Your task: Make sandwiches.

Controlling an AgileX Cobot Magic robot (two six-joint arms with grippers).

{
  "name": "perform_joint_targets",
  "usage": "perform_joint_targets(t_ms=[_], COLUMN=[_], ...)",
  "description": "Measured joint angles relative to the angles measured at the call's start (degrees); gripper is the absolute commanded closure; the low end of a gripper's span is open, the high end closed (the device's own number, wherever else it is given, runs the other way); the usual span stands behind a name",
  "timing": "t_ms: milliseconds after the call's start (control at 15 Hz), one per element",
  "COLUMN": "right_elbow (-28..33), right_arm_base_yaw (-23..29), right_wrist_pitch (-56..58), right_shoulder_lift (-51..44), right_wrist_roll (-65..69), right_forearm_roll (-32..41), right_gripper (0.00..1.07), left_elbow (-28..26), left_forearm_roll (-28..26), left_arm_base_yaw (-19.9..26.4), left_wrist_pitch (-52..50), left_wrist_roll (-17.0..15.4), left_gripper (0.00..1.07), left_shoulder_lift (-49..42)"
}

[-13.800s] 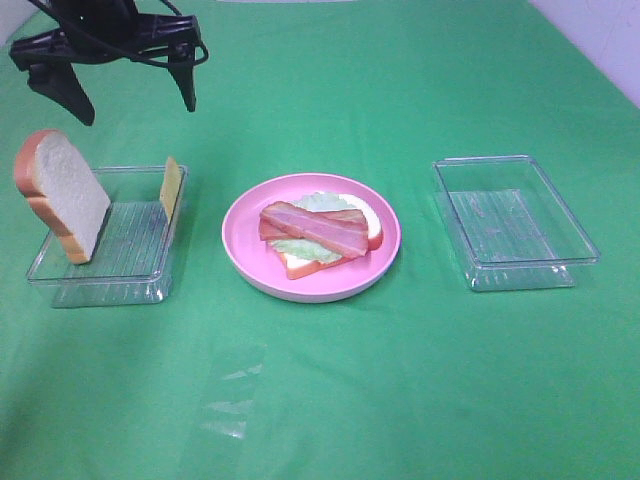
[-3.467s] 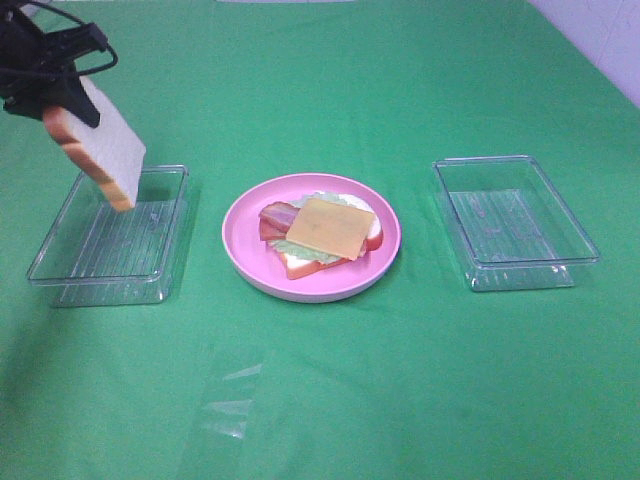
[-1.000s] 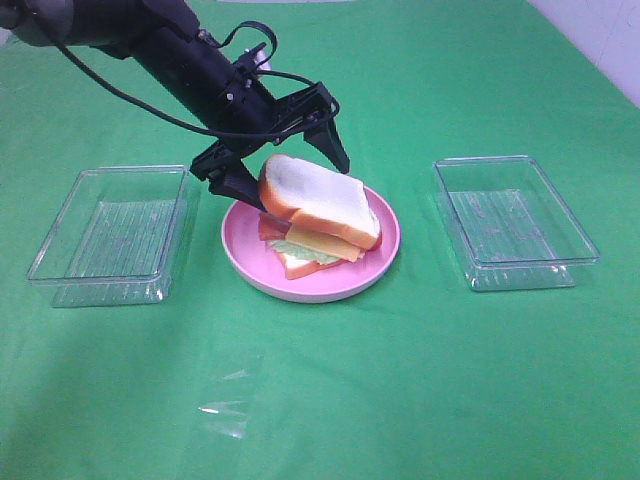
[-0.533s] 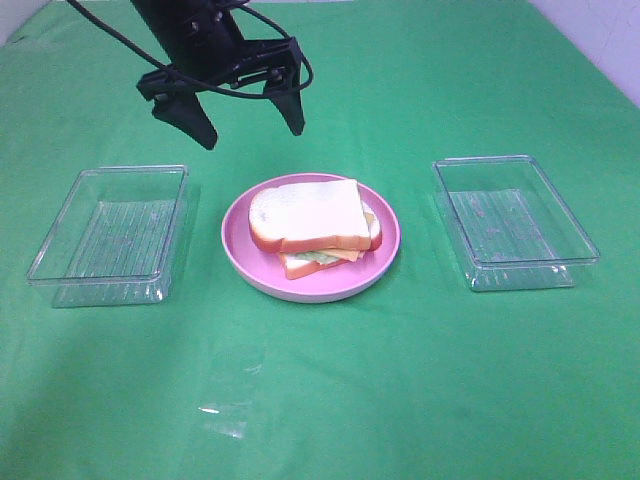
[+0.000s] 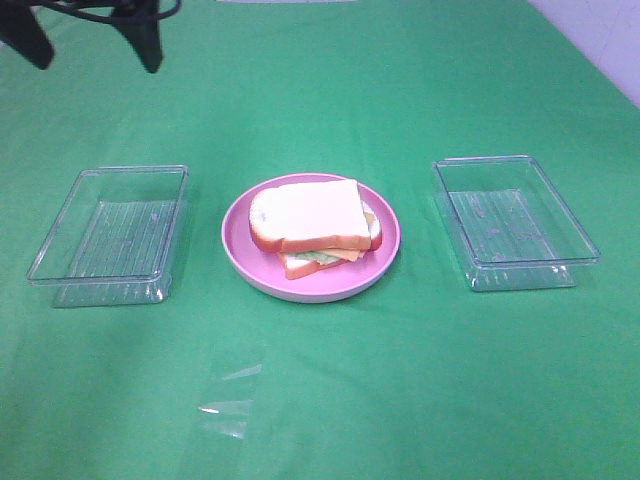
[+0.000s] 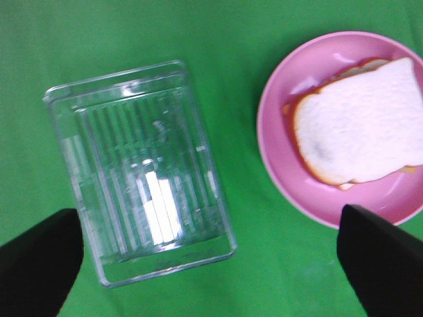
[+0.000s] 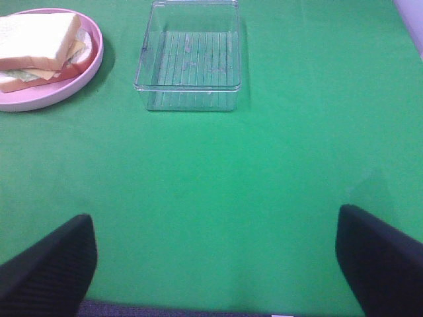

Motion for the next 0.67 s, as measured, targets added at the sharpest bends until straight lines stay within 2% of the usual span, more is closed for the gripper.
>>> perform_joint_targets(t_ms=[200, 333, 400, 667], right_elbow=[0.0, 0.0, 0.0, 0.0], right_arm_base_yaw=[0.0, 0.0, 0.0, 0.0], right_wrist_pitch=[0.0, 0.0, 0.0, 0.0], right_shoulder_lift=[0.0, 0.0, 0.0, 0.0], right_wrist_roll=[0.0, 0.0, 0.0, 0.0], right_forearm_roll=[0.0, 0.0, 0.0, 0.0], right_gripper=[0.11, 0.11, 0.11, 0.11], left_elbow=[11.63, 19.71, 21.49, 38.62], left_forearm_roll=[1.72, 2.41, 2.46, 2.75], left_arm_base_yaw=[2.29, 2.46, 2.46, 2.46], left_wrist_pitch=[0.11, 0.23, 0.23, 0.34], left_wrist_roll=[-0.17, -0.17, -0.23, -1.55], left_gripper=[0.1, 0.1, 0.1, 0.1], left_shoulder_lift=[-10.14, -16.9, -18.68, -33.86])
